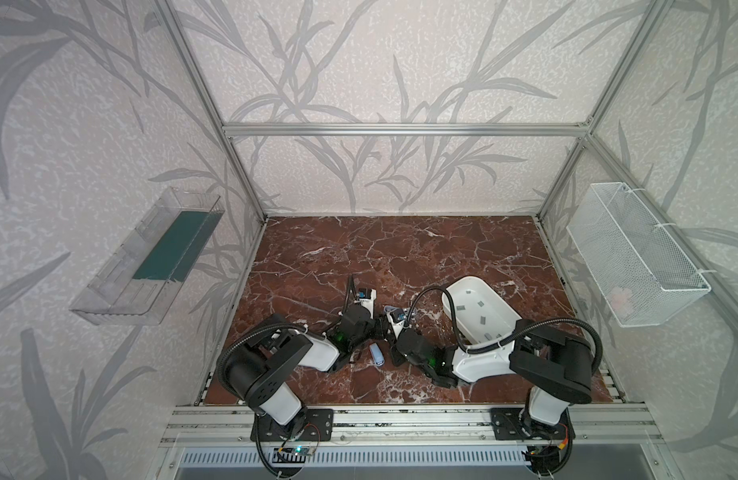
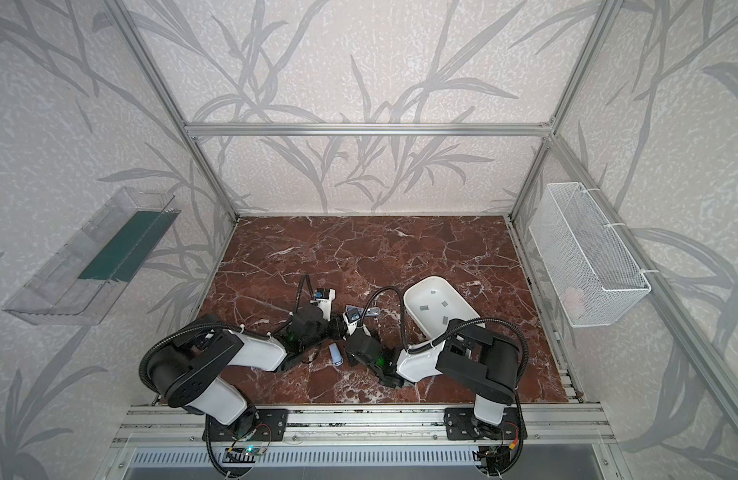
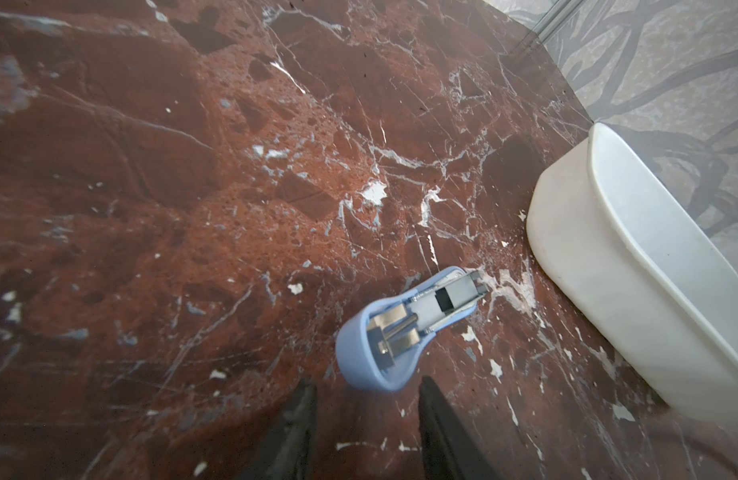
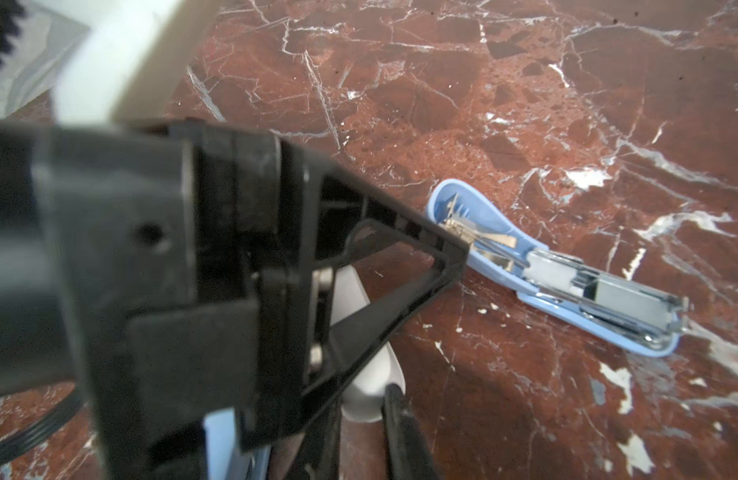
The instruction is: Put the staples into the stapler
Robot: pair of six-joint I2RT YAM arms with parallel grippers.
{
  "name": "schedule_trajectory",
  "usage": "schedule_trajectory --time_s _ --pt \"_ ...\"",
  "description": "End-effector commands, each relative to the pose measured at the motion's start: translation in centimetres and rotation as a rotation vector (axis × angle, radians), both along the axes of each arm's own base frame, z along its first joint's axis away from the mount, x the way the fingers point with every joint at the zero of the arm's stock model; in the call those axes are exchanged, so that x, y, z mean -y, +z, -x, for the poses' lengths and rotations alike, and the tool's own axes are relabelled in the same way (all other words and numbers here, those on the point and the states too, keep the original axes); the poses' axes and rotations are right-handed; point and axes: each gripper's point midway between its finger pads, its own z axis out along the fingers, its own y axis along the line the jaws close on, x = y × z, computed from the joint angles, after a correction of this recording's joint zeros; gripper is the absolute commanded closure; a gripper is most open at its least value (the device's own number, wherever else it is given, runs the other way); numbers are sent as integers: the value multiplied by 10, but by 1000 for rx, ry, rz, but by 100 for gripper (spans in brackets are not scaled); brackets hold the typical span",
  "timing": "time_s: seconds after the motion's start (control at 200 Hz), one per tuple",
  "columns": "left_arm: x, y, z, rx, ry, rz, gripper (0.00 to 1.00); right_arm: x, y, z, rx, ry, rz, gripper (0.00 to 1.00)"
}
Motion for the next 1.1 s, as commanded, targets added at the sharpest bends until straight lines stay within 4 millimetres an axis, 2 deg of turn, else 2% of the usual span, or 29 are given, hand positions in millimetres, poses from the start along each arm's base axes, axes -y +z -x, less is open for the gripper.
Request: schedule_trajectory --time_s 0.0,0.165,0.24,0.43,0.52,0.55,0.565,0.61,0.805,0.995,1.1 --pt "6 -26 23 -41 -67 -27 59 18 -56 20 -103 30 144 81" --pt "3 -41 25 -45 -62 -37 60 23 -75 28 -124 35 164 83" --pt "4 -46 25 -52 -62 -39 60 24 -72 31 -114 48 140 83" --pt "6 -39 20 -35 -58 -41 60 23 -35 28 -39 60 77 81" --pt "5 -30 18 -18 -58 -46 58 28 -17 25 -2 52 71 79" --pt "5 -27 18 -17 -55 -54 58 31 -17 24 2 43 82 79" --pt "5 -24 17 -13 -55 -57 57 30 -6 22 15 37 61 79" --pt "4 -19 14 -15 -49 -74 57 32 1 21 29 26 55 79" --pt "3 3 4 -12 -29 -103 44 35 31 16 88 15 21 78" --pt "-7 16 -7 -24 15 -80 44 27 46 1 110 -19 5 78" --pt "-29 18 -13 -41 99 -55 44 22 47 -7 108 -28 5 78"
